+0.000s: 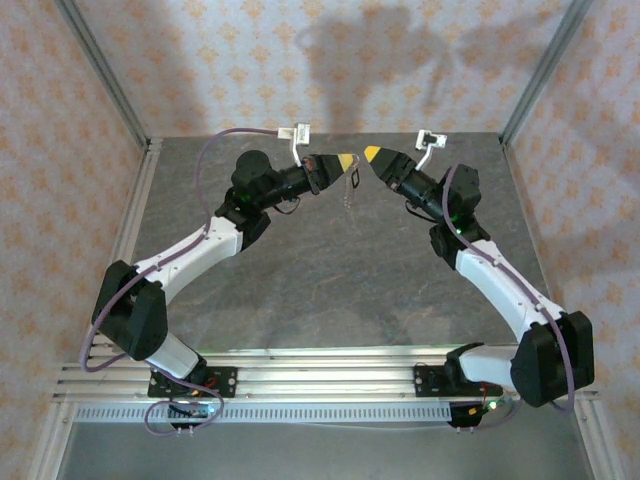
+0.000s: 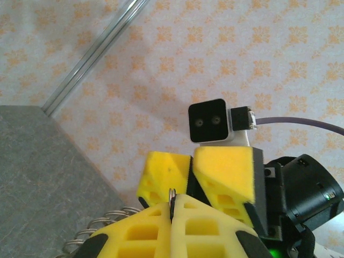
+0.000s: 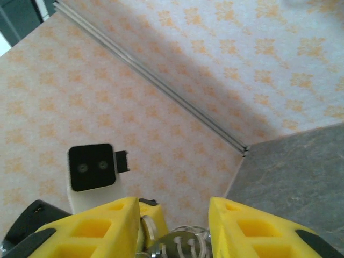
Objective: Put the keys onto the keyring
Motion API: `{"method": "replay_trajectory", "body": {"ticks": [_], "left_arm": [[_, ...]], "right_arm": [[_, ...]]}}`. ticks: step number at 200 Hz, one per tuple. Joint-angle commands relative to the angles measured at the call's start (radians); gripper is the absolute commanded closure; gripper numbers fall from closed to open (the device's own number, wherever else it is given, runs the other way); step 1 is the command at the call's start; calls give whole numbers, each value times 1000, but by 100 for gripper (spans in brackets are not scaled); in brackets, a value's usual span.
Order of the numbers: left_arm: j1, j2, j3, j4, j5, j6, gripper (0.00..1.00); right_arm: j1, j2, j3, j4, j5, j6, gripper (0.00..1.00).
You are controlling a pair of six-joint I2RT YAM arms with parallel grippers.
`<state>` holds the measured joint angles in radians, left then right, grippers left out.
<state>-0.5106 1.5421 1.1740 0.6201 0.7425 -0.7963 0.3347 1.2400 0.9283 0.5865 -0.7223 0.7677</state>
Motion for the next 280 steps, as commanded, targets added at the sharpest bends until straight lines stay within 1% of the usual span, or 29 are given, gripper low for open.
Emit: {"method": "replay_trajectory", "body": {"ticks": [1, 32, 86, 114, 120, 138, 153, 197, 229, 264, 280], "left_arm": [[-1, -34, 10, 74, -16, -9, 100], [0, -34, 9, 75, -17, -8, 100], [-1, -33, 11, 76, -20, -8, 100], [-2, -30, 12, 77, -26, -9, 100], [-1, -28, 12, 79, -27, -10, 100], [0, -27, 13, 84, -31, -14, 100], [-1, -25, 14, 83, -32, -14, 100], [-1, -21, 13, 85, -34, -15, 100], [-1, -19, 16, 86, -37, -15, 100], [-3, -16, 16, 91, -36, -19, 100], [-2, -15, 16, 92, -35, -21, 100]], "right_arm": [[25, 17, 18, 87, 9, 17, 63], [47, 36, 21, 91, 9, 13, 67], [56, 30, -6, 97, 9, 12, 80], [59, 24, -22, 102, 9, 14, 95], [59, 24, -24, 103, 8, 15, 96], [61, 20, -33, 109, 6, 21, 95], [61, 19, -39, 113, 5, 24, 84], [63, 12, -53, 114, 11, 24, 83], [63, 8, -61, 119, 8, 27, 87], [63, 7, -63, 124, 9, 28, 100], [63, 10, -59, 130, 5, 31, 100]]}}
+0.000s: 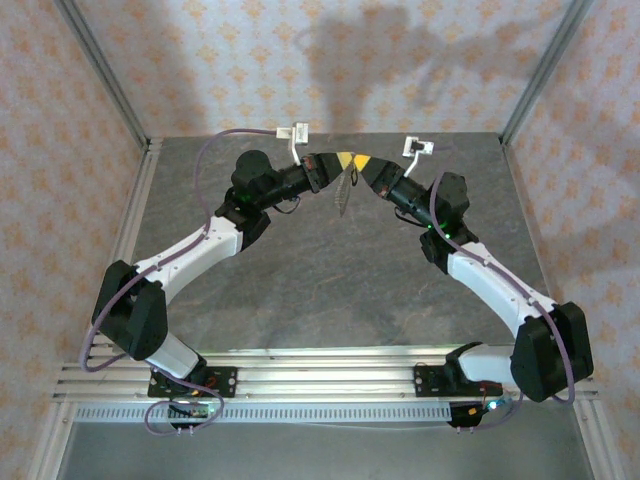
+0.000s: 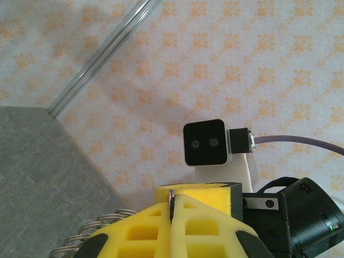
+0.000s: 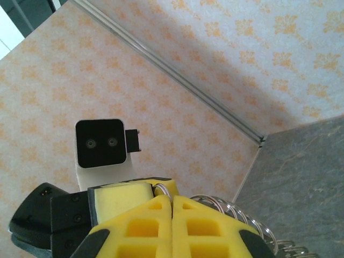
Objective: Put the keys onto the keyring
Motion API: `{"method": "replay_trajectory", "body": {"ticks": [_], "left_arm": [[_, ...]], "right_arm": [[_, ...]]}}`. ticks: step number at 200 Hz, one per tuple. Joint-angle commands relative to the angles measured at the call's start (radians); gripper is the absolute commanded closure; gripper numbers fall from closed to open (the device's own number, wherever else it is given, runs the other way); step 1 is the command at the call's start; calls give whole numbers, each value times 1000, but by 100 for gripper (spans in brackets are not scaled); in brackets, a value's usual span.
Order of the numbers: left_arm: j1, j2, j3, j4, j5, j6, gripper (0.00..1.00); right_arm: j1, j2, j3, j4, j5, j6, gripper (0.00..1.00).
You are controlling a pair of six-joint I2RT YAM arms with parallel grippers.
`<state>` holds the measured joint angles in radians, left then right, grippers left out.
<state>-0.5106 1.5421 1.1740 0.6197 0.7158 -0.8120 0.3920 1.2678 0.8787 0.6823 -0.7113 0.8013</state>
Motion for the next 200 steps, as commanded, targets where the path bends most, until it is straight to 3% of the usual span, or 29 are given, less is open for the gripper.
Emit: {"method": "replay_trajectory", "body": {"ticks": [1, 55, 83, 105, 147, 200], "left_arm": [[-2, -15, 15, 92, -9, -5, 100], [-2, -18, 38, 25, 5, 23, 100], [4, -44, 61, -83, -5, 101, 65], [27, -60, 86, -147, 1, 143, 52], [101, -52, 146, -245, 51, 198, 45], [163, 56, 329, -473, 241, 354, 45]], "right_arm": [[5, -18, -9, 35, -6, -2, 100], [2, -3, 38, -5, -40, -51, 100], [-33, 17, 96, -63, -116, -87, 100], [-72, 40, 148, -94, -193, -100, 100], [-116, 89, 260, -220, -321, -177, 100], [-163, 207, 455, -487, -507, -347, 100]]}}
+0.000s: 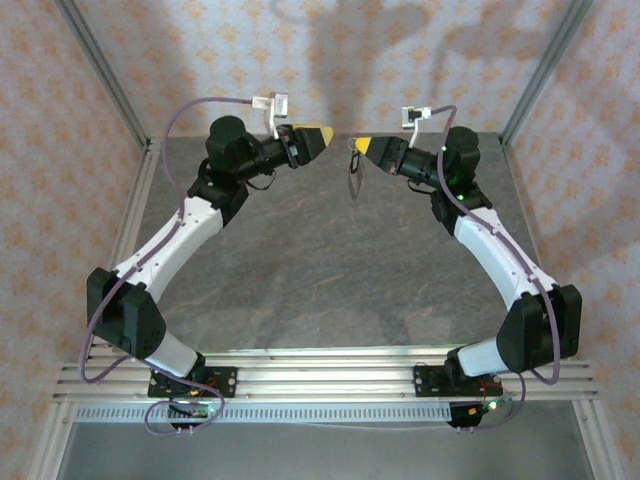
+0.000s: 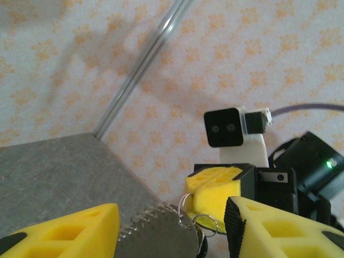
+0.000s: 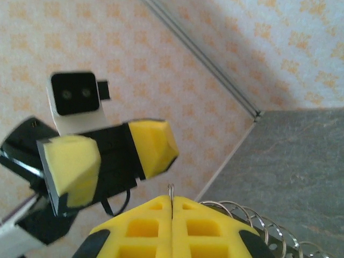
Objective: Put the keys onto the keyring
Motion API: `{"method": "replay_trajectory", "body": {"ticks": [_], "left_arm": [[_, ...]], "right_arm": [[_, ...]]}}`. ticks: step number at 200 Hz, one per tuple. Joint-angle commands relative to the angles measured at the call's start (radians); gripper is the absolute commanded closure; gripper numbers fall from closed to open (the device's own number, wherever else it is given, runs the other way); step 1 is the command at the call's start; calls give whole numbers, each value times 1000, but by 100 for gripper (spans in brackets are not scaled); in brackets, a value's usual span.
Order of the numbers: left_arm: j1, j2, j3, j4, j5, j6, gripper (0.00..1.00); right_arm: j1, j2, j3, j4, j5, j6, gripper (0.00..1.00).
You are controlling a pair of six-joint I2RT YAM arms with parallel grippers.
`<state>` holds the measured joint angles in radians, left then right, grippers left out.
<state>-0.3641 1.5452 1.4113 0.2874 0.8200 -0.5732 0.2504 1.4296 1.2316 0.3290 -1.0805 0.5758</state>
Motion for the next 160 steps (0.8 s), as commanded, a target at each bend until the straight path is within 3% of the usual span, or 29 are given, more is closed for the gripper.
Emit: {"method": "replay_trajectory", "body": {"ticks": [1, 57, 160], "left_arm": [[17, 56, 96, -145, 142, 119, 45], [42, 184, 268, -319, 261, 222, 51], [39, 284, 367, -352, 336, 215, 64]], "right_arm": [[-21, 45, 102, -134, -137, -122, 100], [-48, 159, 242, -322, -236, -227, 100], [-49, 190, 259, -299, -238, -212, 100]]}}
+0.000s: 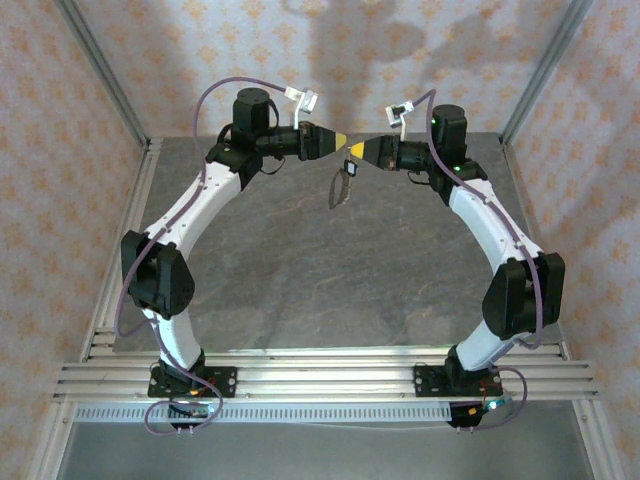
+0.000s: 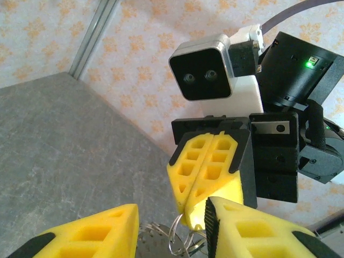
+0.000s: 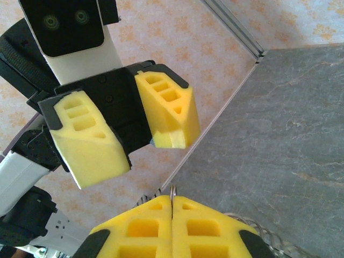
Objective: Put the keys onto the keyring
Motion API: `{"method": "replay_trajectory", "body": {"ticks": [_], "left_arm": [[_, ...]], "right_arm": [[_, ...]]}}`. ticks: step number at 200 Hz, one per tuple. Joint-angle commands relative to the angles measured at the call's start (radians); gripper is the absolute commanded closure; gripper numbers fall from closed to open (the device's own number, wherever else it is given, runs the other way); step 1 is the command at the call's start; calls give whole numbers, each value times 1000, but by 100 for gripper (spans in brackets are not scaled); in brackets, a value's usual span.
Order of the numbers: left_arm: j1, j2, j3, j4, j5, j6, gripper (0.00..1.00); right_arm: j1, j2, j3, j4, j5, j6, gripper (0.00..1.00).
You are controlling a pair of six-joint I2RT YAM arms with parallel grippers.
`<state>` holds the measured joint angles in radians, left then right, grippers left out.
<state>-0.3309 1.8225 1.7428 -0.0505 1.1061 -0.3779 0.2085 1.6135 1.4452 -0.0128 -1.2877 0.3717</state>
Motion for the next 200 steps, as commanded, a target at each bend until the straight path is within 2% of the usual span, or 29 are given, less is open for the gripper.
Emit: {"method": "replay_trajectory", "body": {"ticks": [1, 61, 200], "left_arm": [[6, 7, 35, -14, 50, 19, 64], [-2, 12, 26, -29, 81, 39, 72], [-30, 32, 49, -61, 94, 68, 74]], "right_arm": [[-7, 6, 45, 43, -30, -8, 100], [-7, 3, 41, 59, -16, 5, 100], [-6, 5, 14, 114, -1, 41, 100]]}}
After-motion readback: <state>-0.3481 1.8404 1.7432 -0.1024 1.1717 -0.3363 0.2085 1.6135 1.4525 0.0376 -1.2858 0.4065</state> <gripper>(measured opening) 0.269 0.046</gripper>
